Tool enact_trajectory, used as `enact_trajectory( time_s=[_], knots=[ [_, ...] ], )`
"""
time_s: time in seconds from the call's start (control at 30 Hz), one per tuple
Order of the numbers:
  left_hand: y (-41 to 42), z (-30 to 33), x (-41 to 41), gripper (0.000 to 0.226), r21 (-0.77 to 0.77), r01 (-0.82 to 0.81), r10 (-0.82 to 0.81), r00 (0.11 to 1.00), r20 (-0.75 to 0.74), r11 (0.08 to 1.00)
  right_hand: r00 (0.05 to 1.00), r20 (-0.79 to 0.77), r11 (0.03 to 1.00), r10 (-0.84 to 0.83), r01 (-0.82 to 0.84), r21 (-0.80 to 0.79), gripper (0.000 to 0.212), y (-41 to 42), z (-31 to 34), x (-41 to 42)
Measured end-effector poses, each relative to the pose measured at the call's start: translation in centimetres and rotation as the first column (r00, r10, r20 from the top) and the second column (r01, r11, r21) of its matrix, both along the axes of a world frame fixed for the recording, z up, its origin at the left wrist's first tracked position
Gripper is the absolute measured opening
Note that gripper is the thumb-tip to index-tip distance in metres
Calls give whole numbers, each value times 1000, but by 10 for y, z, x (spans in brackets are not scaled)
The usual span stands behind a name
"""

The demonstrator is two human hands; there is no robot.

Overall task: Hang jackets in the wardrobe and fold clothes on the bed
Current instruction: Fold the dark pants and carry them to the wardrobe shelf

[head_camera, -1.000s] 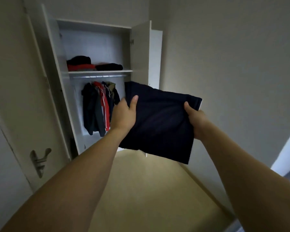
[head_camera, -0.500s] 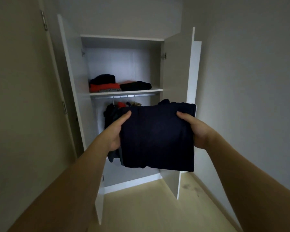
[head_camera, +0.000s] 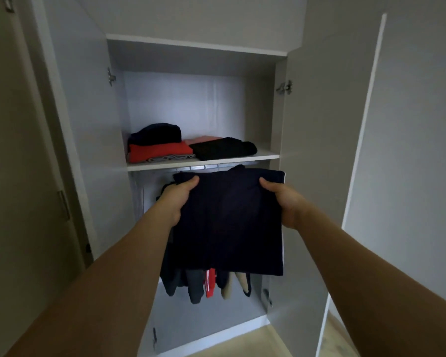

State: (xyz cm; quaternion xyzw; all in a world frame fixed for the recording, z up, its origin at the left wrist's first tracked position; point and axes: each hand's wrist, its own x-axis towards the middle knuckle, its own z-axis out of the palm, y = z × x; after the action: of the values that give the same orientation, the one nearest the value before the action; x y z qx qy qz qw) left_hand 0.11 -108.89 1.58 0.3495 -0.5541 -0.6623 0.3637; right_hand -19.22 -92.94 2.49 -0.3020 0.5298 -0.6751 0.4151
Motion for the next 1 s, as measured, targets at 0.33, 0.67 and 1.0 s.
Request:
enact_trajectory(
  time_s=[0.33,0.67,1.0],
  knots=[
    [-204,56,-128,26,-204,-126,125,992,-18,971,987,-86,987,-137,129,-94,32,-228,40,-136],
    [-406,152,-259,15,-250,-337,334,941,-53,908,919,-381,991,-105,66,-114,33,-465,173,-272],
    [-530,133,-346,13,-477,-207,447,761,470,854,301,-931,856,-207,516,-23,64,-614,151,-340]
  ],
)
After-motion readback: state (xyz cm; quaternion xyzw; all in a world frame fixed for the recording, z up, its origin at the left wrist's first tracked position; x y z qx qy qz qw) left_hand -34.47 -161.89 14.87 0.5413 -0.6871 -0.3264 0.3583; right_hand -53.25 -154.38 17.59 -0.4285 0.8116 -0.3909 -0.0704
